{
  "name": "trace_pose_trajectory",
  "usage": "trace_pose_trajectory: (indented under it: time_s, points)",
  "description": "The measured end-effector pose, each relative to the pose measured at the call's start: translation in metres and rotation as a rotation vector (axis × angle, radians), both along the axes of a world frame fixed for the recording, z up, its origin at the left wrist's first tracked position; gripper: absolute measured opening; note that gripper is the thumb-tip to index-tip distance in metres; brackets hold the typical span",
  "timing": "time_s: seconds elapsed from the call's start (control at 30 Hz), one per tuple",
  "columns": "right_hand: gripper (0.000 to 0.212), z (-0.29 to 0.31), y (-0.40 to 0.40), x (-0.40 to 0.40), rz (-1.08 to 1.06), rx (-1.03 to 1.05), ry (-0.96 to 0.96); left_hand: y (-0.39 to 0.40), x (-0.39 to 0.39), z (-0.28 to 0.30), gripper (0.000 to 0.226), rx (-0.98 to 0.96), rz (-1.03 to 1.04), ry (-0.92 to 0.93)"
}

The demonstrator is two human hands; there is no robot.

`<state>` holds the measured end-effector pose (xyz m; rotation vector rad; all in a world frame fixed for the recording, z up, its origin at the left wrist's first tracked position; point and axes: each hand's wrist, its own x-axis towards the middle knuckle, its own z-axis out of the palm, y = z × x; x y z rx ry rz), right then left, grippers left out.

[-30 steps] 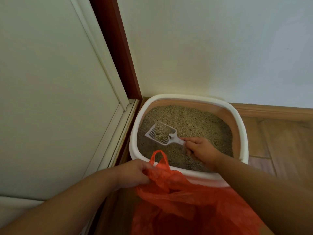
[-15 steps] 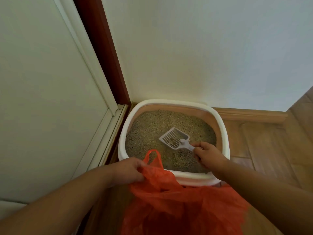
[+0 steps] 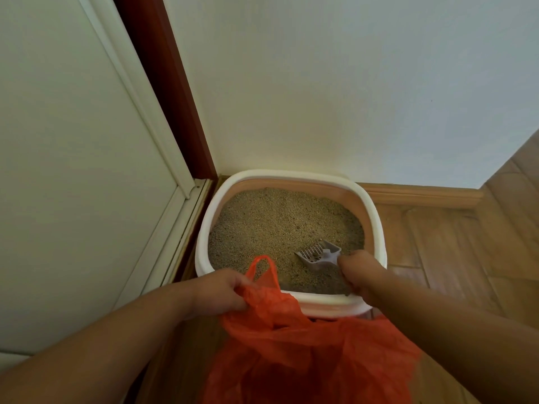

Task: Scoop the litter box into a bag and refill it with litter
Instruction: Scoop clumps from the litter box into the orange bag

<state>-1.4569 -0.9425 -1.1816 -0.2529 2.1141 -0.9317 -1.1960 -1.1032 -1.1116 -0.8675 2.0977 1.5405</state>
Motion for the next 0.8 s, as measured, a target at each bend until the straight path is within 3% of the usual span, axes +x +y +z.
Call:
trace_pose_trajectory:
  time_s: [0.3,0.57,0.8]
  points:
    - [0.019,-0.023,-0.04,-0.005,0.095,-0.065,0.017,-0.008,0.005,-0.001,0.039,0.043,0.036,0.005]
    - [0.026,-0.054,-0.068,0.006,0.01,-0.247,-0.108,-0.006,0.014,-0.002,0.04,0.022,0.004,-0.036]
    - [0.023,-0.042,-0.053,0.009,0.057,-0.422,-0.124,-0.006,0.013,-0.002,0.046,0.032,0.021,-0.013]
